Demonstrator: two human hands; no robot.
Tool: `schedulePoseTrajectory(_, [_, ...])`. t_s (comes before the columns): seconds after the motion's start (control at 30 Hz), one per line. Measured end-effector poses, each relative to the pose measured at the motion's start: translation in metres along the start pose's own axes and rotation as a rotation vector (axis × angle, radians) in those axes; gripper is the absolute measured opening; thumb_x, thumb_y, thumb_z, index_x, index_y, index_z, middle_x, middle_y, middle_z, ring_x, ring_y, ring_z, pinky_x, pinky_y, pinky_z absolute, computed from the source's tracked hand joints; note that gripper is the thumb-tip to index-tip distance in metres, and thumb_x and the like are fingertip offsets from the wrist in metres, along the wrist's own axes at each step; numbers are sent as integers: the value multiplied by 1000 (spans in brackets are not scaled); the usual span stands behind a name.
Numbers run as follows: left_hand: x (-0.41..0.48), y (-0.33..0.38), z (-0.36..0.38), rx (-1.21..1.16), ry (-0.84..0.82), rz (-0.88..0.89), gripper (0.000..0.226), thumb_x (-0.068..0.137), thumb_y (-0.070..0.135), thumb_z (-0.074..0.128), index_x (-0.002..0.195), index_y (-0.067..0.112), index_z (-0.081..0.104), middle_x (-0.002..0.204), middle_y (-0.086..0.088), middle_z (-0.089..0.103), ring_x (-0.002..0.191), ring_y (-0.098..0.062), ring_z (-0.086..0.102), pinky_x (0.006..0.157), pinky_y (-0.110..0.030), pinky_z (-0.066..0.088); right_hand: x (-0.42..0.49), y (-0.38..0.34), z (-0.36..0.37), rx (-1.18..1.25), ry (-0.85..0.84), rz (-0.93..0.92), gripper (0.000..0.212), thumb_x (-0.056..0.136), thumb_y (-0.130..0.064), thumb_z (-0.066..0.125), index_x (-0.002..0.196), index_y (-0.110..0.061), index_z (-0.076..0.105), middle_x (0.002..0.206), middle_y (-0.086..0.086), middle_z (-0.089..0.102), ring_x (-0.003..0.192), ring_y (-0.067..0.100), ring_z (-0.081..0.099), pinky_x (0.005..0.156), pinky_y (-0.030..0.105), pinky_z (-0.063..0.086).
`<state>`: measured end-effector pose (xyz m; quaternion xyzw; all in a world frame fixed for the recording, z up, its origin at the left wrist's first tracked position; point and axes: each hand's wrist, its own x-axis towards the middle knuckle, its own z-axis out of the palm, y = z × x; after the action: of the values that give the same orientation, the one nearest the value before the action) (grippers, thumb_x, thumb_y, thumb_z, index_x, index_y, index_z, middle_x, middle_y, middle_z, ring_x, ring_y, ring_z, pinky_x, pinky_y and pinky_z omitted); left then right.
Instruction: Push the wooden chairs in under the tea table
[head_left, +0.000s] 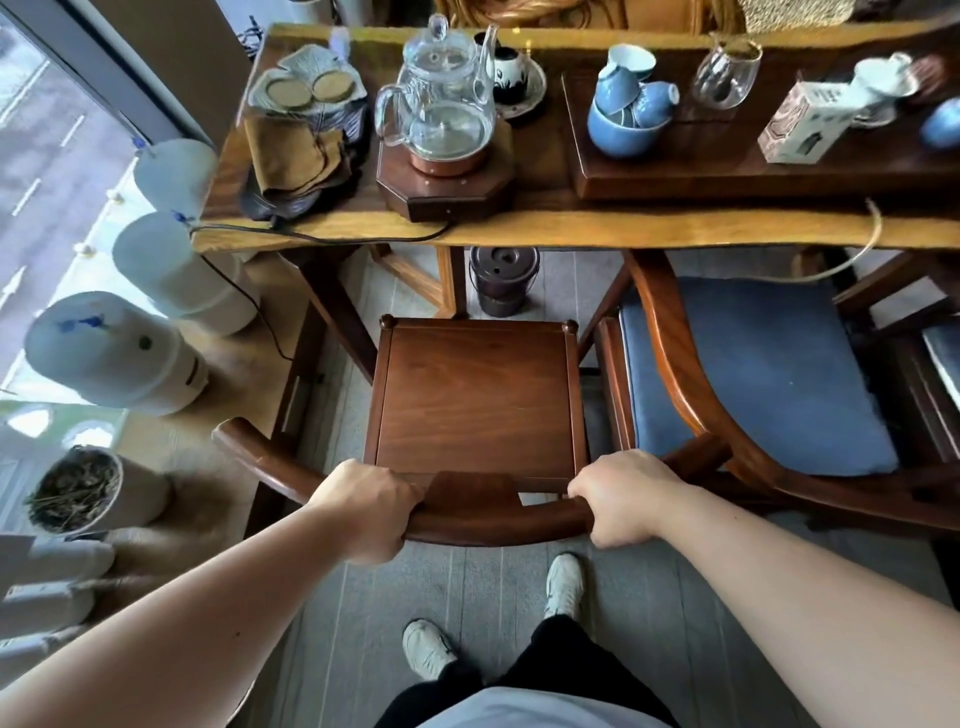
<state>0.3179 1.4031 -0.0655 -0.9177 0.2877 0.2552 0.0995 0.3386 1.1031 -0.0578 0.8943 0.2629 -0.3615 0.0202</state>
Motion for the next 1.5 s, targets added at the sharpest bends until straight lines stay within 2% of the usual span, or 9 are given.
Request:
schedulePoseTrajectory(0.13, [4, -2, -4, 5, -15, 2, 12, 74, 23, 48, 82, 32, 49, 56, 10, 43, 52, -16, 46, 51, -29, 35, -1, 0, 6, 26, 16, -14, 20, 58, -27, 57, 77, -31, 59, 67, -9, 58, 67, 15, 57, 60, 31, 38])
schedulePoseTrajectory(0.33, [21, -7, -17, -22, 5, -43, 15, 71, 25, 46, 83, 33, 52, 66, 8, 60, 59, -19, 55, 53, -29, 37, 2, 14, -12, -4, -22, -20, 13, 59, -30, 58, 72, -29, 53, 67, -9, 54, 67, 17, 54, 54, 30, 37])
schedulePoseTrajectory(0.7, [19, -1, -5, -45, 15, -73, 15, 66, 27, 43, 79, 32, 48, 62, 6, 56, 59, -22, 58, 52, -29, 35, 0, 14, -14, -3, -81, -56, 17, 62, -23, 58, 78, -27, 58, 73, -6, 60, 68, 18, 57, 60, 31, 45])
schedulePoseTrajectory(0.83, [19, -2, -7, -34, 24, -79, 21, 65, 25, 43, 82, 32, 53, 58, 8, 49, 53, -20, 49, 51, -29, 34, 0, 15, -18, -13, -72, -55, 15, 61, -24, 60, 75, -28, 57, 70, -7, 59, 65, 16, 56, 52, 28, 36])
schedulePoseTrajectory(1.13, [18, 4, -2, -67, 26, -98, 12, 65, 25, 43, 74, 33, 42, 53, 8, 40, 52, -21, 44, 52, -29, 33, -3, 13, -9, -3, -60, -39, 16, 63, -26, 60, 78, -30, 58, 70, -9, 58, 66, 15, 56, 58, 31, 39])
schedulePoseTrajectory(1.3, [16, 5, -7, -34, -17, -85, 19, 66, 27, 45, 83, 30, 53, 60, 7, 53, 53, -22, 45, 51, -30, 33, -2, 14, -13, 11, -113, -49, 13, 62, -29, 59, 67, -30, 48, 70, -8, 58, 66, 15, 56, 63, 34, 48])
schedulePoseTrajectory(1.37, [16, 5, -10, -37, -23, -74, 23, 71, 34, 48, 91, 29, 57, 67, 7, 60, 55, -21, 49, 52, -30, 34, -3, 15, -17, 5, -134, -52, 15, 63, -32, 61, 68, -30, 47, 70, -8, 59, 64, 13, 54, 63, 34, 50])
schedulePoseTrajectory(1.43, [13, 2, -9, -66, -30, -28, 40, 74, 61, 47, 97, 29, 52, 76, 6, 63, 65, -21, 57, 54, -31, 38, -4, 15, -20, 31, -153, -81, 24, 69, -47, 65, 82, -32, 52, 79, -8, 61, 69, 13, 55, 62, 32, 48])
schedulePoseTrajectory(1.5, [11, -4, -16, -112, -23, 25, 72, 69, 86, 29, 109, 28, 44, 94, 5, 63, 85, -20, 59, 62, -34, 45, -4, 12, -32, 29, -111, -115, 60, 72, -73, 57, 113, -30, 52, 103, -5, 63, 92, 18, 59, 68, 35, 48])
